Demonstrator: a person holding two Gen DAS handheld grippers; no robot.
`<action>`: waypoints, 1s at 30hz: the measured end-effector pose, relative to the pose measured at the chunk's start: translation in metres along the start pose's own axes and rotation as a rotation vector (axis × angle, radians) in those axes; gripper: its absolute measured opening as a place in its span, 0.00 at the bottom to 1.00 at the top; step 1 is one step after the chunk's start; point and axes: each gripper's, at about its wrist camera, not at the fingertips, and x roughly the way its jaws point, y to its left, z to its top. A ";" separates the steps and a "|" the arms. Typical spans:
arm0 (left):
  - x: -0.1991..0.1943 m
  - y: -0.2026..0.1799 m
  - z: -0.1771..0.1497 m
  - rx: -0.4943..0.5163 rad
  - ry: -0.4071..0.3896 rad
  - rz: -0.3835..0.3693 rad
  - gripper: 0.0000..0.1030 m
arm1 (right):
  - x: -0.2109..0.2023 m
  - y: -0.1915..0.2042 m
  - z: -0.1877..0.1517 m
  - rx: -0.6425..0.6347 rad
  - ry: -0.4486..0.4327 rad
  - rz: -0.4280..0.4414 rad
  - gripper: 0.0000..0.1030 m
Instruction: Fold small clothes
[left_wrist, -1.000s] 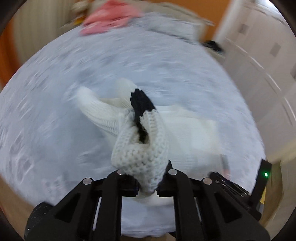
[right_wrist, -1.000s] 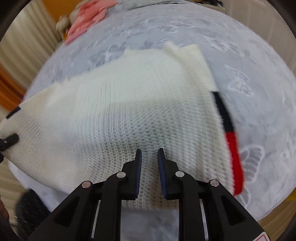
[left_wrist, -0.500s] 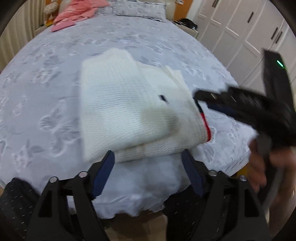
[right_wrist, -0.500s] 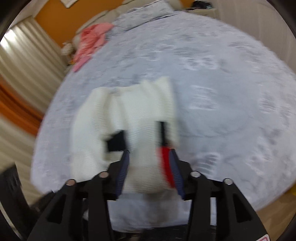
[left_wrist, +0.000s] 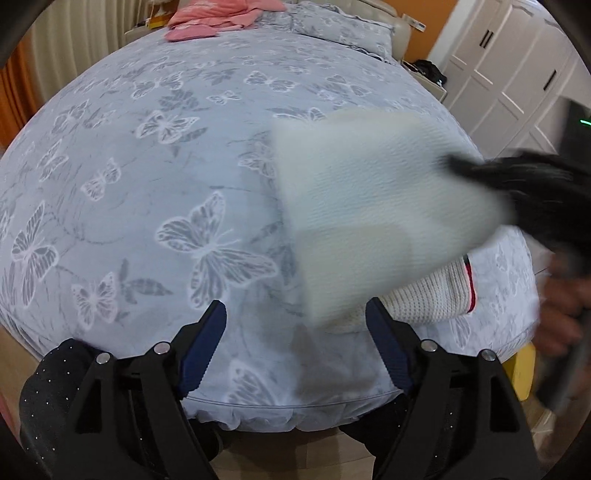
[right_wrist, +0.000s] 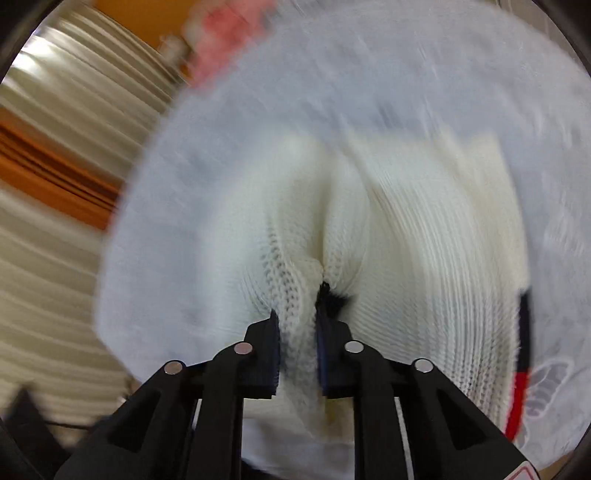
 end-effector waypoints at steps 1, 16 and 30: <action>0.002 0.003 0.002 -0.011 0.001 -0.016 0.73 | -0.027 0.010 0.002 -0.022 -0.060 0.022 0.13; 0.031 -0.014 0.013 0.015 0.044 -0.031 0.80 | -0.043 -0.083 -0.047 0.120 -0.015 -0.235 0.24; 0.047 -0.024 0.037 -0.006 0.052 -0.068 0.81 | 0.001 -0.101 0.025 0.093 0.025 -0.231 0.19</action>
